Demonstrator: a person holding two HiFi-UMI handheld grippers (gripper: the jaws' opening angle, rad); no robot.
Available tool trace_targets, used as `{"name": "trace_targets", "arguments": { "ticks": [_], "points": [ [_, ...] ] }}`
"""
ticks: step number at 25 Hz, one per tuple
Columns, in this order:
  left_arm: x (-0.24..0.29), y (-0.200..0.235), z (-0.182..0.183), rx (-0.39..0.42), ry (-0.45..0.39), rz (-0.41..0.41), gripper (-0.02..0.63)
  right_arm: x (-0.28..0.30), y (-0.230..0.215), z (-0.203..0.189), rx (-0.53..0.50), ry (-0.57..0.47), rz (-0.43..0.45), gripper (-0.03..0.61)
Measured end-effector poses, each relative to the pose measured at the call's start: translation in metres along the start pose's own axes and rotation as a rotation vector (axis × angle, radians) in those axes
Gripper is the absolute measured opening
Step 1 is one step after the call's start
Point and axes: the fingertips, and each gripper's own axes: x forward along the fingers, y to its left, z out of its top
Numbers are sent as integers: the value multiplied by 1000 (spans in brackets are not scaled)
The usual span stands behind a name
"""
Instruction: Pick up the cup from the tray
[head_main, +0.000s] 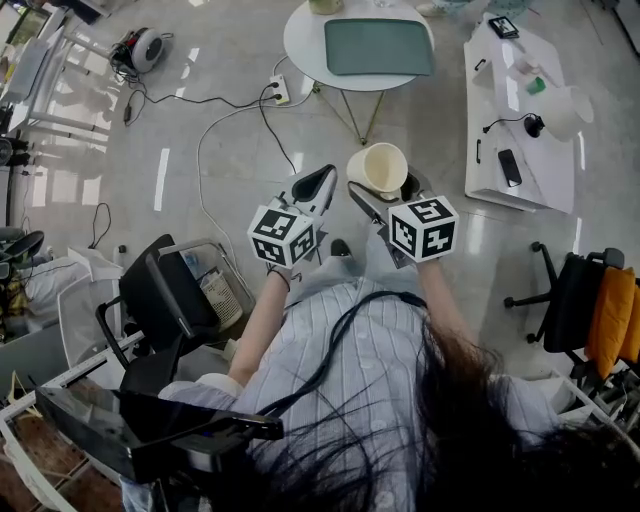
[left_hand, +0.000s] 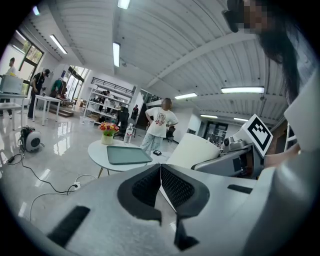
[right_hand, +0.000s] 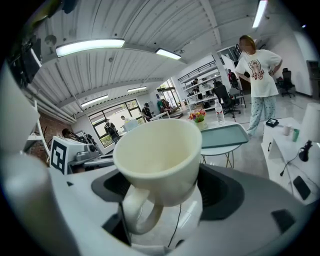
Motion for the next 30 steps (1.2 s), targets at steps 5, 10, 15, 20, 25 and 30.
{"name": "trace_targets", "arguments": {
  "ticks": [5,10,15,20,25,30],
  "points": [
    [-13,-2,0,2,-12,-5,14,-11,15,-9,-1,-5,-6,397],
    [-18,-5,-1,9,-13,-17,14,-19,18,-17,19,-10,-17,397],
    [-20,-7,-1,11,-16,-22,14,-24,18,-22,33,-11,-27,399],
    [-21,-12,-2,15,-14,-30,14,-29,18,-25,36,-12,-36,397],
    [-22,-14,-3,14,-13,-32,14,-33,16,-25,40,-17,-45,399],
    [-18,-16,-5,15,-5,-38,14,-34,13,-26,45,-14,-51,398]
  ]
}}
